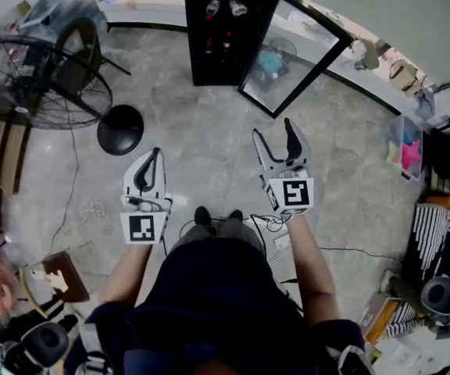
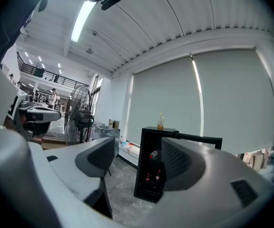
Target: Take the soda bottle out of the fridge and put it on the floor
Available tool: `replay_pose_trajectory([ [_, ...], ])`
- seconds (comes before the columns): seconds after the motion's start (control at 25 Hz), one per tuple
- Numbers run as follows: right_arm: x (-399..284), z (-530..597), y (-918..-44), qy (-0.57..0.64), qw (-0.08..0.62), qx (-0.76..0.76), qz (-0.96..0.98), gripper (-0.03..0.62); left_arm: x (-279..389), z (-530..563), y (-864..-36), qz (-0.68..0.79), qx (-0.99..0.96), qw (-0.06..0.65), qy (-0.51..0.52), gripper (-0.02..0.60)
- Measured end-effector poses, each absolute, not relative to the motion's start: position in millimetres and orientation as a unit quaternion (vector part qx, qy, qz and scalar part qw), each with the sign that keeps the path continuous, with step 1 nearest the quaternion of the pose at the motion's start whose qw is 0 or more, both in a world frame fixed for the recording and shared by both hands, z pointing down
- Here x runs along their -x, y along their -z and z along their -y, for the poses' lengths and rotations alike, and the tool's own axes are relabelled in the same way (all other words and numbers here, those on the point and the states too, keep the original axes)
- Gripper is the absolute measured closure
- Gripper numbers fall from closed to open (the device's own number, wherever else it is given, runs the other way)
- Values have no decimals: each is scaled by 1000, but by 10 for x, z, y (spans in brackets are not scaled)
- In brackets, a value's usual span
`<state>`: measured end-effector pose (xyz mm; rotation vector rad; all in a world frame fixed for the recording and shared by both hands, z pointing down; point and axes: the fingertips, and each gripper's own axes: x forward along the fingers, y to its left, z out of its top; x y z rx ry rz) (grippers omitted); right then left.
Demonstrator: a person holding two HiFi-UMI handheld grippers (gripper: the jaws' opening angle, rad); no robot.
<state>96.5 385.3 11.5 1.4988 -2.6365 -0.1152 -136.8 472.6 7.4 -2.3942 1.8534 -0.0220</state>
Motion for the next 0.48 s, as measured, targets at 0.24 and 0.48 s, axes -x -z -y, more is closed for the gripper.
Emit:
replay_pose_trajectory([
  [0.24, -896, -3449, -197, 36, 52, -498, 865, 271, 1368, -4504, -66, -601, 797, 63, 5, 558],
  [0.48, -763, -2712, -453, 33, 61, -483, 873, 271, 1322, -4008, -170, -601, 797, 61, 11, 558],
])
